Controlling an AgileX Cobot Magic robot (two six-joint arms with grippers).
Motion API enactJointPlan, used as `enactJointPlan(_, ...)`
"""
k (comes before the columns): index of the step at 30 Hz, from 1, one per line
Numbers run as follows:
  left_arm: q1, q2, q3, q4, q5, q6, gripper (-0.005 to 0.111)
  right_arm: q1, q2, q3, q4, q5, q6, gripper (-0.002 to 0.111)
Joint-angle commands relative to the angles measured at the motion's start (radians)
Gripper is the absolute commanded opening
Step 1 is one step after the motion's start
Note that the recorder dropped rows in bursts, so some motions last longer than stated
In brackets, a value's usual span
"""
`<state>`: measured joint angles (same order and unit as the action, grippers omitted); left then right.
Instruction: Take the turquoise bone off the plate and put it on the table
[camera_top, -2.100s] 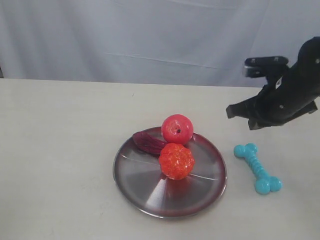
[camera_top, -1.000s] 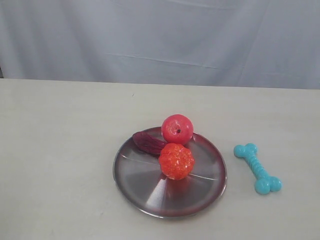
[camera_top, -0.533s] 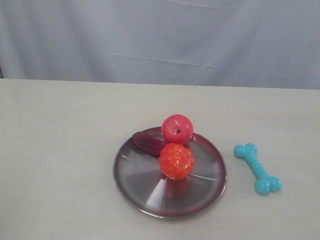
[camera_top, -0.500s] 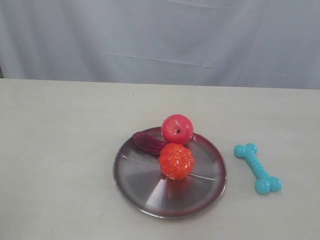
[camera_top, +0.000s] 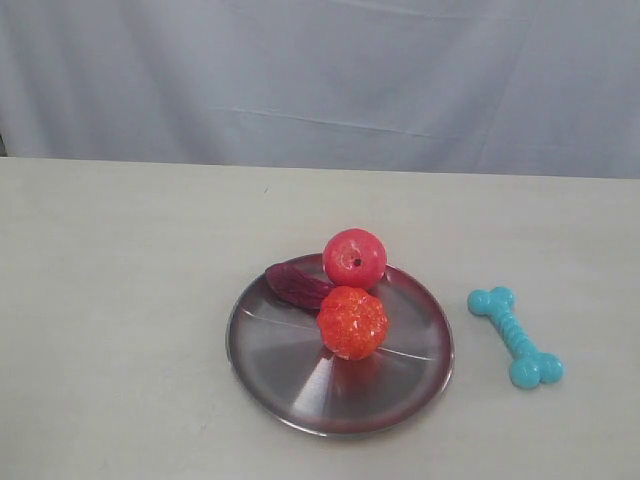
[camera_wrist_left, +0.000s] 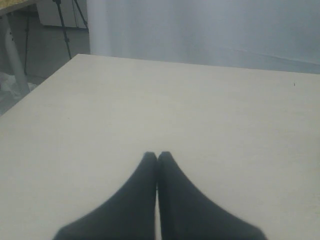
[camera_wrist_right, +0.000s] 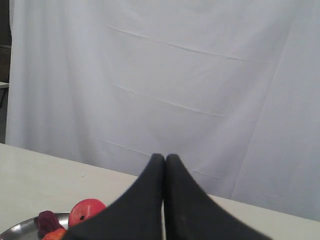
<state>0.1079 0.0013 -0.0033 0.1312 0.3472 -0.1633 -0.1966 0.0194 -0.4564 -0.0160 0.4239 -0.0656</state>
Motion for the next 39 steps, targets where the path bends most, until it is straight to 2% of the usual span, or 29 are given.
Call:
enactJointPlan(1,-0.007,-0.001,0.003,0.000,-0.001,-0.001,0.000,0.004,-0.003,0.141,-0.062,-0.178,-0.002,0.000)
enactJointPlan(7,-0.007,-0.001,0.003,0.000,-0.001,-0.001,0.000,0.004,-0.005,0.274,-0.064,-0.297,-0.002,0.000)
enactJointPlan(16,-0.007,-0.001,0.003,0.000,-0.001,-0.001,0.000,0.000,-0.005,0.388,-0.064,-0.299,0.036,0.000)
enactJointPlan(26,-0.007,-0.001,0.003,0.000,-0.001,-0.001,0.000,-0.068,-0.005,0.456,-0.064,-0.317,0.112,0.000)
enactJointPlan(39,-0.007,-0.001,0.003,0.000,-0.001,-0.001,0.000,-0.071,-0.005,0.456,-0.060,-0.101,0.125,0.000)
